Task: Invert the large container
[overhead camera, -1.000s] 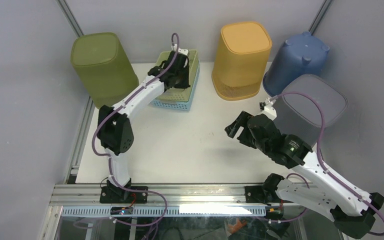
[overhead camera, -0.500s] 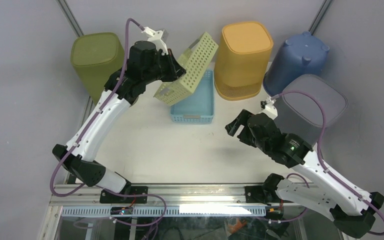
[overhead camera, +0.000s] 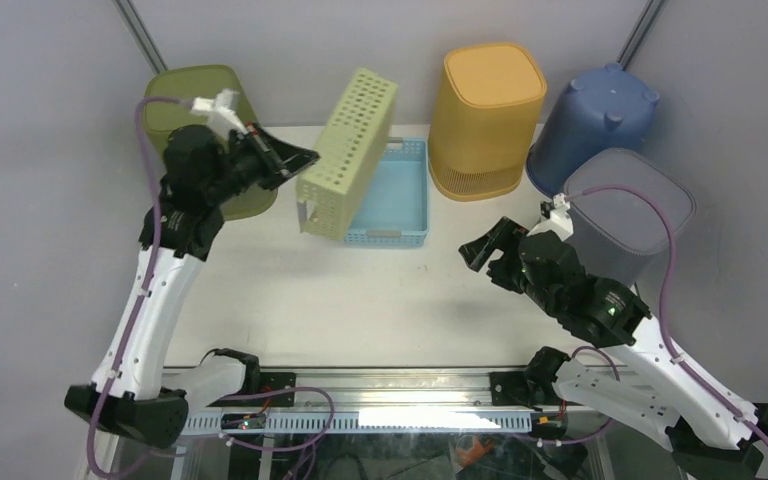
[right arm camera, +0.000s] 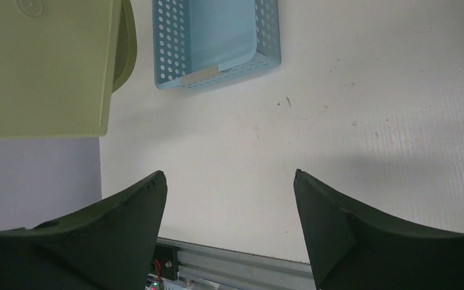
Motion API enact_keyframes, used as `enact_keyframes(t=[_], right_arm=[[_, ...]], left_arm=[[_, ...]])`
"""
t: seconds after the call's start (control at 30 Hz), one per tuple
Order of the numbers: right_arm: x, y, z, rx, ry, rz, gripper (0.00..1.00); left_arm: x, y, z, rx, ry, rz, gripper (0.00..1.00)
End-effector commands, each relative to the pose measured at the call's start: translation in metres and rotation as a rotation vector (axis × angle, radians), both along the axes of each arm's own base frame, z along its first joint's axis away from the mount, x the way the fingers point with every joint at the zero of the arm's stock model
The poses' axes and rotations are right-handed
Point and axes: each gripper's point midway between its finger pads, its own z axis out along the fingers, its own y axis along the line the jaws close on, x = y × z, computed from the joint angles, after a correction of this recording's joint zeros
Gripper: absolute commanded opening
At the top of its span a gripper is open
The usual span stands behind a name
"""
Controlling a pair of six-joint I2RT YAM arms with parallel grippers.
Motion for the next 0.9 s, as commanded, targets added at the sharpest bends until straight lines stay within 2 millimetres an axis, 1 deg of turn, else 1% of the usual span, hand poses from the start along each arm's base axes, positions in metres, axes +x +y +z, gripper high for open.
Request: enact_keyframes(t=[0.0, 0.03, 0.1, 0.2, 0.23, 0.3, 0.33, 0.43, 0.57, 0.67, 0.73, 0.87], right_arm=[[0.006, 0.001, 0.019, 0.025, -0.050, -0.009, 0.81], [0.006, 0.003, 0.017, 0.017, -0.049, -0.002, 0.81], [0.008, 0.006, 0.016, 0.003, -0.051, 0.014, 0.81], [0.014, 0.018, 0.014, -0.046, -0.053, 0.063, 0.81], [0.019, 0.023, 0.008, -0.090, -0.038, 0.082, 0.81], [0.027, 0.033, 0.010, -0.156, -0.025, 0.118, 0.81], [0.032, 0.038, 0.007, -0.198, -0.008, 0.133, 0.81], [0.045, 0.052, 0.002, -0.298, 0.016, 0.182, 0.81], [0.065, 0.070, 0.002, -0.347, -0.018, 0.225, 0.81], [0.081, 0.088, -0.004, -0.377, -0.025, 0.267, 0.76], [0.091, 0.106, -0.012, -0.401, -0.024, 0.321, 0.74], [0.109, 0.145, -0.040, -0.476, -0.047, 0.500, 0.76]], left_arm=[[-0.020, 0.039, 0.029, -0.241, -0.012, 0.006, 0.00], [-0.022, 0.045, 0.025, -0.248, -0.004, 0.026, 0.00], [-0.026, 0.051, 0.018, -0.248, 0.009, 0.063, 0.00], [-0.028, 0.066, 0.012, -0.266, 0.016, 0.141, 0.00], [-0.027, 0.071, 0.011, -0.271, 0.017, 0.173, 0.00], [-0.027, 0.081, 0.008, -0.297, 0.024, 0.225, 0.00], [-0.027, 0.084, 0.006, -0.315, 0.031, 0.237, 0.00], [-0.026, 0.087, -0.010, -0.402, 0.081, 0.253, 0.00], [-0.028, 0.096, -0.024, -0.485, 0.110, 0.295, 0.00], [-0.030, 0.101, -0.027, -0.499, 0.111, 0.324, 0.00], [-0.031, 0.105, -0.029, -0.502, 0.114, 0.358, 0.00], [-0.031, 0.125, -0.032, -0.488, 0.091, 0.488, 0.00]])
